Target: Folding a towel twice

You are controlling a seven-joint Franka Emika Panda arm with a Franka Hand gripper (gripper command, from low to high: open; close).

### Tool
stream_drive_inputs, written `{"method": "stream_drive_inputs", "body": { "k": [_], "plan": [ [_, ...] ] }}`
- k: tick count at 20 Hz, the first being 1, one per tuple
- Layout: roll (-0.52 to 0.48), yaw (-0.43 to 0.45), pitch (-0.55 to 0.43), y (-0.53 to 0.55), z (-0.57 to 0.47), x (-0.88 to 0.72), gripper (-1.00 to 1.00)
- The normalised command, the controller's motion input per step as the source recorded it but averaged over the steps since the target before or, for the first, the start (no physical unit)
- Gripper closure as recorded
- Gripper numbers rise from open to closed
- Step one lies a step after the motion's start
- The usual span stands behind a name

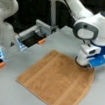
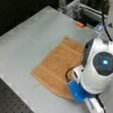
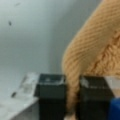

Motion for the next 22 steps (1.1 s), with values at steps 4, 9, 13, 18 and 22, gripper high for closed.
{"method": "stream_drive_inputs", "body": {
  "k": [4, 9, 13, 18, 22],
  "plan": [
    [0.356, -0.080, -0.405, -0.67, -0.33, -0.58, 1.00],
    [0.421, -0.326, -0.421, -0.52, -0.40, -0.73, 1.00],
    [0.344, -0.471, -0.313, -0.11, -0.30, -0.64, 1.00],
    [0.338, -0.502, -0.079, 0.21, -0.16, -0.57, 1.00],
    [0.087, -0.367, 0.193, 0.31, 0.02, -0.55, 1.00]
  ]
}}
